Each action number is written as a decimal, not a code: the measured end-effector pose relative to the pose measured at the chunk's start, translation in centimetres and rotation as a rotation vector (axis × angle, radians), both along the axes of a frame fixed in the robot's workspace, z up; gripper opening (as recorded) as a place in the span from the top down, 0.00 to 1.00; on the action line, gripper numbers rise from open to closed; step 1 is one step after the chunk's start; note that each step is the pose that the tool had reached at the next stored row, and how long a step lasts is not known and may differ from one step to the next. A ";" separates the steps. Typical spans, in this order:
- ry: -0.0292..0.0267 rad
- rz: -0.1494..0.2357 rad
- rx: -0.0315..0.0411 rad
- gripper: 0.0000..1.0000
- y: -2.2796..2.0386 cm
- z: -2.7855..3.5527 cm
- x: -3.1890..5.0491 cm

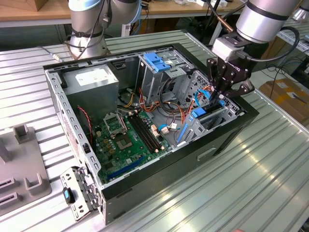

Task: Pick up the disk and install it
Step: 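Insert the first disk wire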

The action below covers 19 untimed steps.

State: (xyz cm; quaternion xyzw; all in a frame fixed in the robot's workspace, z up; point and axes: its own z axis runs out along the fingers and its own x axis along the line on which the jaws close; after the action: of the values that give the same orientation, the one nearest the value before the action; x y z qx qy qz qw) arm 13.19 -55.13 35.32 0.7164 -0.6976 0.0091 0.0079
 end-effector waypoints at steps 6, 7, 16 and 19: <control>-0.0185 0.000 0.0096 0.84 -0.16 -0.01 -0.78; -0.0238 0.001 0.0153 0.84 -0.20 -0.02 -0.84; -0.0630 0.008 0.0388 0.84 -0.83 -0.06 -1.73; -0.0641 0.010 0.0396 0.84 -0.84 -0.08 -1.74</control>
State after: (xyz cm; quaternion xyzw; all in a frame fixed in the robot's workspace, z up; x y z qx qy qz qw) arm 11.44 -55.97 35.25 0.7192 -0.6939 0.0183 -0.0287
